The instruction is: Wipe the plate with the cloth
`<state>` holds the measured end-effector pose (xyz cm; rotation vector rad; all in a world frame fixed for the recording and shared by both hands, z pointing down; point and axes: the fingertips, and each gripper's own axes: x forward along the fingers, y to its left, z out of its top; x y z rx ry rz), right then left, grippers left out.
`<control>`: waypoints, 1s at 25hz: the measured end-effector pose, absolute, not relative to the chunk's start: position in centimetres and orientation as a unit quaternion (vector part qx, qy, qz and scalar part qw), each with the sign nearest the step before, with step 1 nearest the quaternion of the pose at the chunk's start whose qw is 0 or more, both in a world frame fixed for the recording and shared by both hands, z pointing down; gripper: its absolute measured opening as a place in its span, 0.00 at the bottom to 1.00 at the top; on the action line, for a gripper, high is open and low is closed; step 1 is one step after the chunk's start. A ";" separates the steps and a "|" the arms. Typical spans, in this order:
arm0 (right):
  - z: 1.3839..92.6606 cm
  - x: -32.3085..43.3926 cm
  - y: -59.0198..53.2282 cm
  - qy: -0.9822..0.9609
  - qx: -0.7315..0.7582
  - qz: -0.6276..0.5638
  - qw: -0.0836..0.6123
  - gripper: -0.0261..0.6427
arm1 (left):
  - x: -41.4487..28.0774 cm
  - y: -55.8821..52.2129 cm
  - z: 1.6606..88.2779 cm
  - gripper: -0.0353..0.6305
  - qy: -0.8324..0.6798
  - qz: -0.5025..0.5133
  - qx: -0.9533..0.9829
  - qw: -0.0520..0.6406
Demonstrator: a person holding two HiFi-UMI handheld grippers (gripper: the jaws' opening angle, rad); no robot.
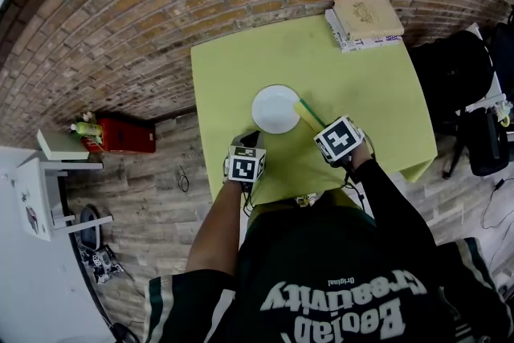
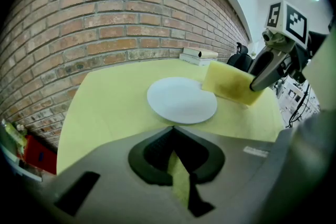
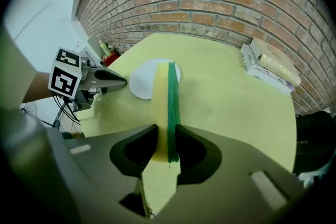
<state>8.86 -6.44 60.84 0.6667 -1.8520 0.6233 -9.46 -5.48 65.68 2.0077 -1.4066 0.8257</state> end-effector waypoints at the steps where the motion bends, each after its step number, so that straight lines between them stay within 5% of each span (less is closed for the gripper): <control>1: 60.8 8.9 -6.4 -0.770 0.276 0.258 0.514 0.22 | -9.5 -5.5 65.7 0.06 -0.523 0.307 0.747 0.274; 25: 59.4 2.6 -1.9 -0.813 0.174 0.195 0.520 0.22 | -9.6 -5.5 65.6 0.06 -0.525 0.310 0.746 0.269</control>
